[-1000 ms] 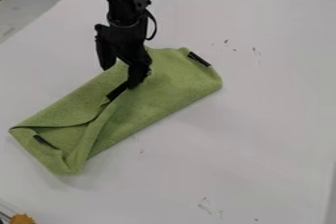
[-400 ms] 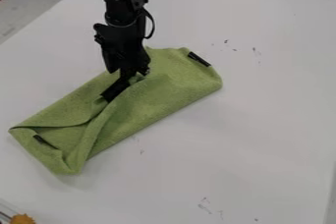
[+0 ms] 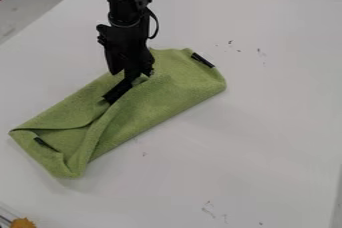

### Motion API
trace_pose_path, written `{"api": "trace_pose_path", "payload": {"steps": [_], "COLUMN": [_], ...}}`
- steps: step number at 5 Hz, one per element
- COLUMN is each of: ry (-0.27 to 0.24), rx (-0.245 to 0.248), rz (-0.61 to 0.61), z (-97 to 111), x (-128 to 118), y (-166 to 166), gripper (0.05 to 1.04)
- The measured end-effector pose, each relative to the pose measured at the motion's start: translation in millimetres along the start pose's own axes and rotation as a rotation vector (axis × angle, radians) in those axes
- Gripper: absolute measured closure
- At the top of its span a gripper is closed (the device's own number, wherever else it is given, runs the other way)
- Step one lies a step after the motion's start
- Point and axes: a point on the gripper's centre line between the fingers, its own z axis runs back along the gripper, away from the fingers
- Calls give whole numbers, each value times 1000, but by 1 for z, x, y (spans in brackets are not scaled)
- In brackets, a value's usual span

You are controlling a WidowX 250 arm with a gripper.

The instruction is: Unfold the cloth from right to left

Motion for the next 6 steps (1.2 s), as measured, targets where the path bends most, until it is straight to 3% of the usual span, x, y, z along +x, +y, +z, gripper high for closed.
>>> {"api": "trace_pose_path", "payload": {"steps": [1,2,3,5,6], "ry": [3,6,7,2,0], "rx": [3,9,7,4,1], "rz": [4,0,1,16,26], "z": [1,2,1,-5,-6], "x": [1,1,0,2,1], "y": [1,2,2,1,0], "gripper": [179,74,121,681,595]}}
